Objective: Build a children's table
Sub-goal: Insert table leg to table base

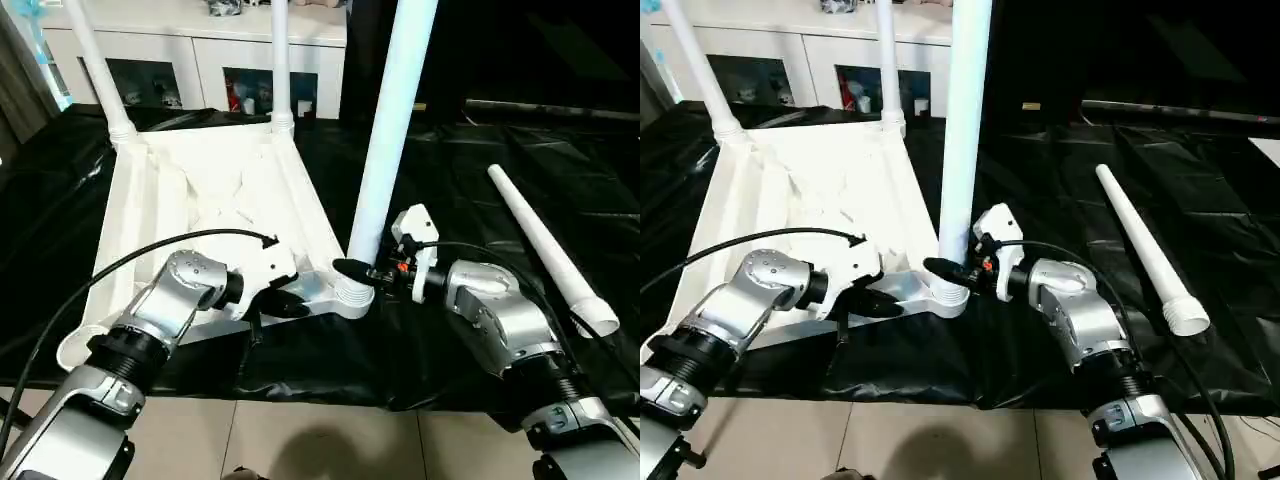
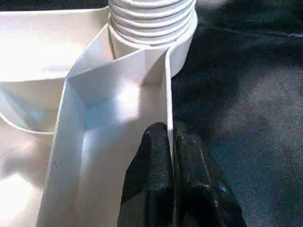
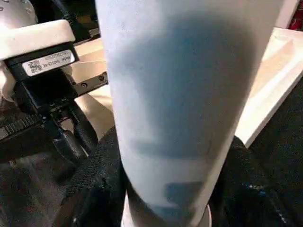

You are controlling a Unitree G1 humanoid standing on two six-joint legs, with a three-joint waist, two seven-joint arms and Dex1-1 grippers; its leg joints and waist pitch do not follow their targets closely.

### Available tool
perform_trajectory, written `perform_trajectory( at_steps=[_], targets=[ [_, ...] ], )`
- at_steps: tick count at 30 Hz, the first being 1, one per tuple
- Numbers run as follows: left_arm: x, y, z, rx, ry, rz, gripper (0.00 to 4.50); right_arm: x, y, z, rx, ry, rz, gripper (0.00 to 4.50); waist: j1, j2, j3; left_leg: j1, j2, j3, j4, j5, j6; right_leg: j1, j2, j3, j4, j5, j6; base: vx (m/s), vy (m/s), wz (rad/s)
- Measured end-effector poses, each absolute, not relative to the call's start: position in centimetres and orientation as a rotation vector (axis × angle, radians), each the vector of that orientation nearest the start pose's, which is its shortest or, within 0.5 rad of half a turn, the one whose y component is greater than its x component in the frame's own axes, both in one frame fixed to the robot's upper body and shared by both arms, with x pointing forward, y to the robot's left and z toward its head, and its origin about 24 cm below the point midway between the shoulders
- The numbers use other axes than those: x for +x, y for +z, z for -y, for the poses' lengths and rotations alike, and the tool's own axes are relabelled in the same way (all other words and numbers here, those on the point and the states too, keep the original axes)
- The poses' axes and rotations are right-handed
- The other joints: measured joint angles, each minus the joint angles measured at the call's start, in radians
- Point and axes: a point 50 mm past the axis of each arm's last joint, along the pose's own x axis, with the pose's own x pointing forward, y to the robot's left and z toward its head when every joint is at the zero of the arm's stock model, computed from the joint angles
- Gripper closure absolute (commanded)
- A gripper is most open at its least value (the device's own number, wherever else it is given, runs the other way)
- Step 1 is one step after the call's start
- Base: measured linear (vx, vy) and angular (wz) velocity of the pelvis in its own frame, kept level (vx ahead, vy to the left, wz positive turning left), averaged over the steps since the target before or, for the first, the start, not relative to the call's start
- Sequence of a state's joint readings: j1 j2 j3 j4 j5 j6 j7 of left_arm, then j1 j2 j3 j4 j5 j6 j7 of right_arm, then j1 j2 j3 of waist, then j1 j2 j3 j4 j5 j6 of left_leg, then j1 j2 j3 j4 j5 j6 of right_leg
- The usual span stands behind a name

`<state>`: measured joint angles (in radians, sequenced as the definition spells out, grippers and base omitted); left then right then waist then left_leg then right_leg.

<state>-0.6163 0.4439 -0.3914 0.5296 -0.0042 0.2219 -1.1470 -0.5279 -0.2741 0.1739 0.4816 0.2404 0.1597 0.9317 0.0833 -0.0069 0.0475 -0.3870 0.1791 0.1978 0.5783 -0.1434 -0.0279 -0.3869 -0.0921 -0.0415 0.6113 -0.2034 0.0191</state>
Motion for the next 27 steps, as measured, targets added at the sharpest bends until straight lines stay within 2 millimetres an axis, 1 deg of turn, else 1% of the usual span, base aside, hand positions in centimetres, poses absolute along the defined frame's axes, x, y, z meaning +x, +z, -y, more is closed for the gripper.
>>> perform_trajectory(
  at_steps=[4, 8, 13, 15, 17, 18, 20, 23, 25, 26, 27],
  targets=[
    [31.3, 5.5, -14.2, 0.472, -1.315, -0.556, 4.5, 31.5, 6.6, 11.9, -0.047, 1.137, -0.203, 2.62, 0.004, -0.005, -0.003, 0.001, 0.0, 0.0, -0.001, 0.0, 0.0, 0.002, 0.0, 0.0, 0.0, 0.0, 0.0, 0.0, 0.0, 0.0],
    [30.8, 5.7, -14.7, 0.458, -1.354, -0.578, 4.5, 31.0, 6.6, 11.6, -0.033, 1.201, -0.197, 2.62, 0.007, -0.01, -0.006, 0.002, -0.001, 0.0, -0.004, -0.003, -0.004, 0.003, 0.0, 0.0, 0.0, 0.003, -0.004, 0.0, 0.0, 0.0],
    [30.8, 5.7, -14.6, 0.455, -1.352, -0.578, 4.5, 31.0, 6.5, 11.6, -0.033, 1.203, -0.191, 2.62, 0.007, -0.011, -0.007, 0.003, -0.001, 0.0, -0.007, -0.003, -0.005, 0.004, 0.0, 0.0, 0.0, 0.003, -0.005, 0.0, 0.0, 0.0],
    [31.2, 5.5, -14.2, 0.455, -1.313, -0.568, 4.5, 31.4, 6.4, 11.7, -0.039, 1.154, -0.195, 2.62, 0.007, -0.01, -0.008, 0.005, -0.001, 0.0, -0.007, -0.003, -0.005, 0.004, 0.0, 0.0, 0.0, 0.001, -0.002, 0.0, 0.0, 0.0],
    [31.9, 5.2, -13.8, 0.447, -1.246, -0.561, 4.5, 32.2, 6.1, 11.5, -0.051, 1.057, -0.186, 2.62, 0.002, -0.01, -0.008, 0.008, -0.001, 0.0, -0.007, -0.003, -0.005, 0.004, 0.0, 0.0, -0.001, 0.0, 0.001, -0.028, 0.004, -0.03],
    [32.1, 5.2, -13.7, 0.451, -1.219, -0.566, 4.5, 32.5, 6.0, 11.4, -0.052, 1.017, -0.184, 2.62, 0.0, -0.01, -0.007, 0.009, -0.001, 0.0, -0.007, -0.003, -0.005, 0.003, 0.0, 0.0, -0.002, -0.001, 0.001, -0.057, 0.008, -0.06],
    [32.6, 5.0, -13.2, 0.44, -1.17, -0.567, 4.5, 33.1, 5.9, 11.3, -0.054, 0.935, -0.186, 2.62, -0.012, -0.009, -0.006, 0.012, -0.001, -0.002, -0.007, -0.003, -0.005, 0.003, 0.0, -0.002, -0.007, -0.001, 0.002, -0.058, 0.019, -0.12],
    [33.5, 4.9, -12.2, 0.413, -1.082, -0.573, 4.5, 34.2, 5.7, 10.9, -0.033, 0.776, -0.186, 2.62, -0.029, -0.005, -0.003, 0.013, -0.003, -0.015, -0.009, -0.003, -0.005, 0.005, -0.001, -0.012, -0.023, -0.001, 0.002, -0.056, 0.031, -0.15],
    [34.0, 4.8, -11.6, 0.382, -1.024, -0.579, 4.5, 34.9, 5.7, 10.5, -0.011, 0.679, -0.191, 2.62, -0.036, 0.002, 0.002, 0.013, -0.004, -0.026, -0.011, -0.003, -0.005, 0.009, -0.002, -0.025, -0.037, -0.002, 0.001, -0.057, 0.045, -0.18],
    [34.3, 4.8, -11.2, 0.37, -0.993, -0.58, 4.5, 35.4, 5.7, 10.2, 0.009, 0.623, -0.196, 2.62, -0.043, 0.004, 0.004, 0.011, -0.004, -0.03, -0.012, -0.003, -0.005, 0.01, -0.002, -0.03, -0.045, -0.002, 0.001, -0.052, 0.043, -0.15],
    [34.4, 4.8, -11.0, 0.361, -0.974, -0.581, 4.5, 35.6, 5.7, 10.0, 0.022, 0.59, -0.199, 2.62, -0.047, 0.007, 0.006, 0.011, -0.004, -0.031, -0.015, -0.003, -0.005, 0.011, -0.002, -0.033, -0.051, -0.002, 0.001, -0.052, 0.043, -0.15]
  ],
)
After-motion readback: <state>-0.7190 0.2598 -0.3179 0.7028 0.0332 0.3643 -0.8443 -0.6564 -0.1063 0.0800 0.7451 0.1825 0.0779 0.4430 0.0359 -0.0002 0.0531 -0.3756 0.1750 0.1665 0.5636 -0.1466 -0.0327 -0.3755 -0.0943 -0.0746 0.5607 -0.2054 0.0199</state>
